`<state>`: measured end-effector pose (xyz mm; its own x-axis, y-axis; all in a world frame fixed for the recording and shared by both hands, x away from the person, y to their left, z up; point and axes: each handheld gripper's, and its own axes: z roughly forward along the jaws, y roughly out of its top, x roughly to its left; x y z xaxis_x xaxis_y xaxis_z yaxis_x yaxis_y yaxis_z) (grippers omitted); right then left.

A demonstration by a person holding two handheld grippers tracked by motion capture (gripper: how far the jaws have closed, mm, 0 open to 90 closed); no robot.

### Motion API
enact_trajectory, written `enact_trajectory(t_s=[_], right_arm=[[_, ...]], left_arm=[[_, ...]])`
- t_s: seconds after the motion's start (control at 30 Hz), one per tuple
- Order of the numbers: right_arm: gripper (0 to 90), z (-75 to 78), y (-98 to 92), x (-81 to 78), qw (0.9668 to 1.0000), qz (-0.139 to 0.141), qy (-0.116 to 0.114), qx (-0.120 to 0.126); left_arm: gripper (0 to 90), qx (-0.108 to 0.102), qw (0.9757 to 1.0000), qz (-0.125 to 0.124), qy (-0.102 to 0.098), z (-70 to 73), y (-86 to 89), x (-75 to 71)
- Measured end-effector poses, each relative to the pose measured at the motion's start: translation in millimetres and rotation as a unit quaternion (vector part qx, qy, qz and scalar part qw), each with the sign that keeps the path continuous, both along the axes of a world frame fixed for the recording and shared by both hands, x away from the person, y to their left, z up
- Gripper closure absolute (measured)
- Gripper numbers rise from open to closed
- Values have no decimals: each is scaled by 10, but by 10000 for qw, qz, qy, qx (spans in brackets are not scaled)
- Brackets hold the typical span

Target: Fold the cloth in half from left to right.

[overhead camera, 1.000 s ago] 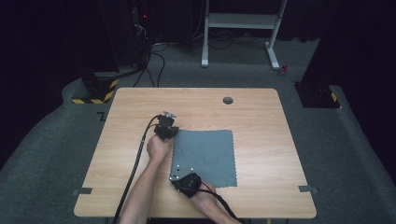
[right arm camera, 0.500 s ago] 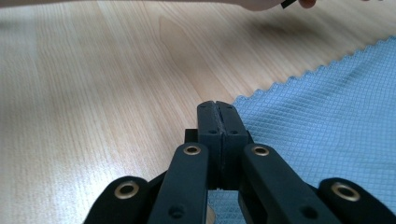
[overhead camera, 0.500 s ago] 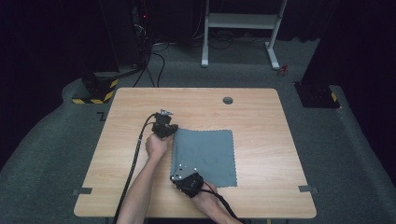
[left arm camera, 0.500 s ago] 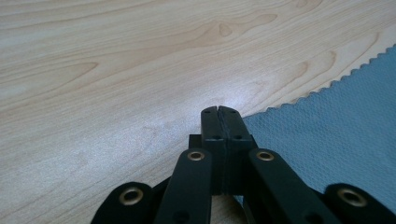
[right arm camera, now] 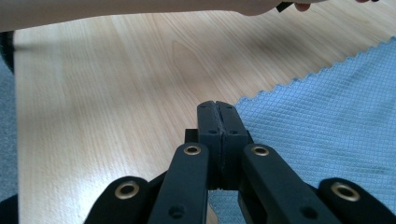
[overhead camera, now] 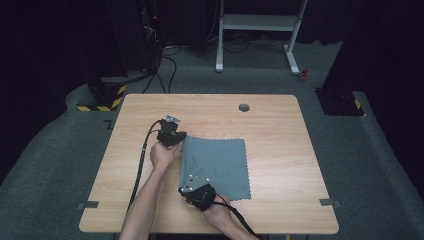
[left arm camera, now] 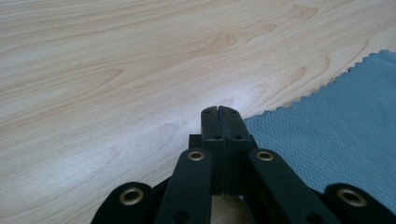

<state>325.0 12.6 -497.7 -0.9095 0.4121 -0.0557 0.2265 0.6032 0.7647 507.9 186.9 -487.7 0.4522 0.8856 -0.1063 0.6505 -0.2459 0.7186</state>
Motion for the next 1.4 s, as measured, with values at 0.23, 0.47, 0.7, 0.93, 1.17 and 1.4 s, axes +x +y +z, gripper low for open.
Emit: enact_trajectory(t_s=[0.23, 0.47, 0.7, 0.93, 1.17, 1.4], right_arm=[[900, 68, 134, -27, 9997, 203, -46, 120], [900, 78, 91, -43, 9995, 254, -51, 171], [900, 62, -162, -37, 9996, 101, -25, 260], [900, -4, -402, -52, 9996, -116, 50, 251], [900, -60, -662, -61, 9993, -287, 123, 199], [900, -87, -870, -65, 9985, -431, 164, 281]], left_arm=[[900, 97, 9999, 73, -33, 127, 216, -90], [900, 106, 9999, -7, -79, 147, 170, -126], [900, 79, 9999, -83, 9, 64, -11, -87], [900, 58, 9997, -255, 6, 46, -289, -57], [899, -24, 9994, -318, 102, -15, -432, -30], [900, -1, 9993, -357, 142, -41, -550, -8]])
